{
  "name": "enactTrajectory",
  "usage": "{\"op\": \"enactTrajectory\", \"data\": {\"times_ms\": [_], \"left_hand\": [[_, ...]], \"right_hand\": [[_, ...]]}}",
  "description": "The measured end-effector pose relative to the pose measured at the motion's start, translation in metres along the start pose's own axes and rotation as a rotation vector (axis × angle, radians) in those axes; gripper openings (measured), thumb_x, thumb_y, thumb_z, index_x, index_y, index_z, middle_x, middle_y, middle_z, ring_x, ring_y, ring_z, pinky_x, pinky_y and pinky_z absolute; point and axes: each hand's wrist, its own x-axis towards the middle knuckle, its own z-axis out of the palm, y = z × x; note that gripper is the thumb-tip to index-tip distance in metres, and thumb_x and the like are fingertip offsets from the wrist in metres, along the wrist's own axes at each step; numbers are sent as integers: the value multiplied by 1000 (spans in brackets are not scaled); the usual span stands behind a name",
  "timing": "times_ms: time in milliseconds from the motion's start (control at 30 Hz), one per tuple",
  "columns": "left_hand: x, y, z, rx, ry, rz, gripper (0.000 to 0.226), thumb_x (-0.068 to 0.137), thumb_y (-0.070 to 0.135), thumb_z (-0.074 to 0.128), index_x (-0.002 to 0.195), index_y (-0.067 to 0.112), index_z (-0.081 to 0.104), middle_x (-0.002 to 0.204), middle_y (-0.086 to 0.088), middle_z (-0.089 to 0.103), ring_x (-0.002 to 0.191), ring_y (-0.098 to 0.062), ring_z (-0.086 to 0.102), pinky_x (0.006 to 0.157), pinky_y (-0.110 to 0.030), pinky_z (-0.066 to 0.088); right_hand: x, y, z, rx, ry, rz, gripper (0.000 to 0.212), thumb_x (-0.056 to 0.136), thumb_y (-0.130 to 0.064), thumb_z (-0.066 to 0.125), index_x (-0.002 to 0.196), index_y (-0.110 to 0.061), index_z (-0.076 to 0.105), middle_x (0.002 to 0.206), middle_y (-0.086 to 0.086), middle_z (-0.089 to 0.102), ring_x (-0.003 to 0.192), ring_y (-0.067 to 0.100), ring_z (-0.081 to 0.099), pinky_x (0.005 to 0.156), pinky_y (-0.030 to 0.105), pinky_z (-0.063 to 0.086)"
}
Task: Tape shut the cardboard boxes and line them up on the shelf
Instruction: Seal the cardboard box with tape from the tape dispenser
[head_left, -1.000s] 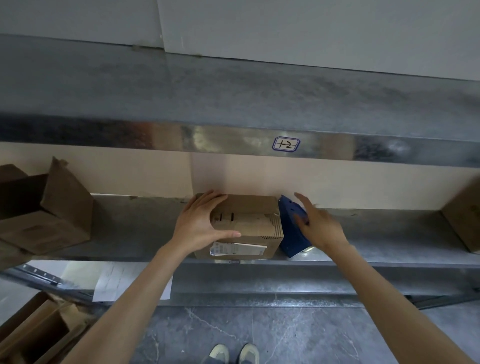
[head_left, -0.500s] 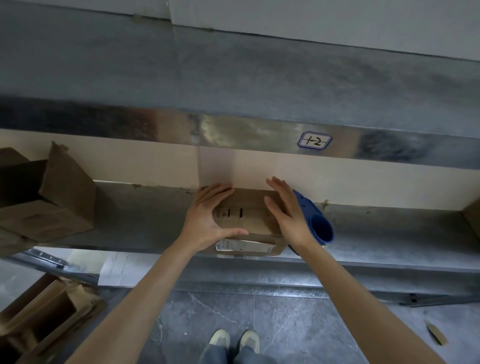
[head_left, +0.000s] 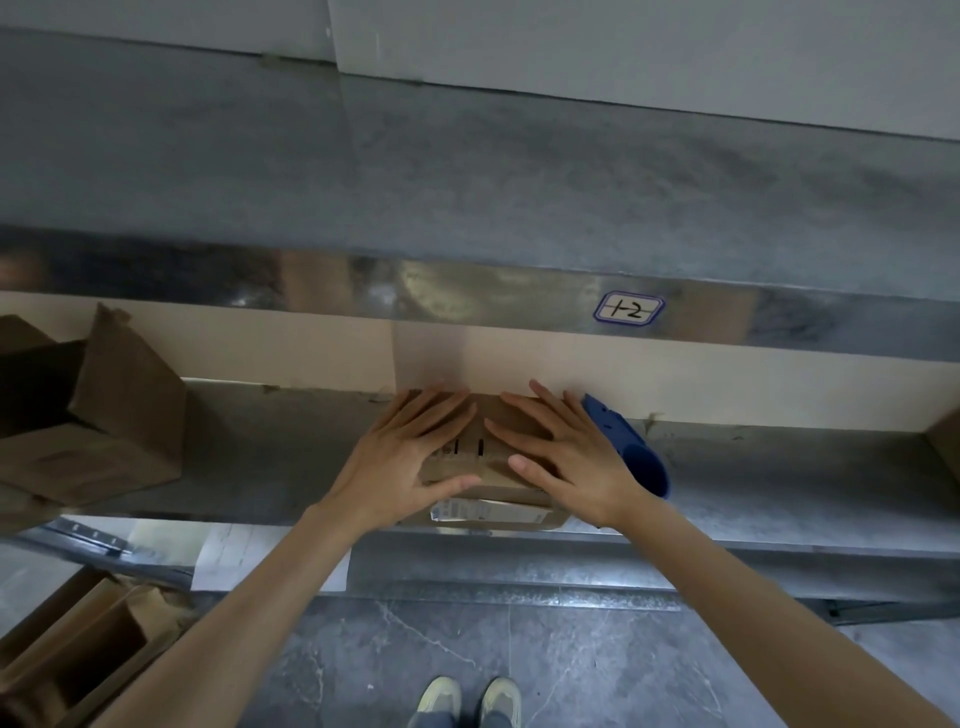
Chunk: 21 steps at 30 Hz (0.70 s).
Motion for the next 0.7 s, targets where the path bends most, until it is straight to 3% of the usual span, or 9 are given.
{"op": "enactTrajectory", "data": {"times_ms": [133,267,400,500,600,700], "left_hand": [[-1,0,0,26,-21,6,83,90,79,28,154,26,30,163,9,19,152,-16,12,124,-38,8],[-1,-1,3,37,-8,24,79,92,76,30,156,31,24,163,8,22,151,-20,16,123,-41,11],[0,-1,5,52,15,34,75,92,77,28,153,34,32,162,9,24,150,-22,18,122,-44,14],[0,4,10,-107,102,-70,77,90,76,34,150,29,39,159,11,30,151,-19,17,122,-43,17],[2,10,14,-324,231,-187,71,88,64,49,143,20,52,152,7,42,149,-17,21,118,-37,24],[6,13,17,-504,331,-247,60,85,52,57,131,13,62,145,3,50,146,-16,29,118,-32,25]], "right_hand": [[-1,-1,-1,-38,-25,10,53,99,-62,12,147,-49,28,161,-15,12,149,9,-8,119,33,-12],[-1,-1,-1,-75,-39,-4,50,98,-63,10,146,-56,20,162,-15,7,148,10,-10,117,31,-18],[0,0,2,-61,2,-8,51,98,-64,12,146,-54,26,162,-15,9,149,12,-8,119,37,-12],[-1,-2,9,164,153,94,52,99,-59,27,148,-43,32,159,-15,20,150,8,-2,122,42,0],[-2,-7,14,491,320,235,46,98,-47,43,142,-35,45,153,-17,31,148,4,6,119,33,12],[-1,-9,17,688,391,302,41,98,-42,49,139,-35,49,151,-18,33,146,-2,10,115,26,16]]}}
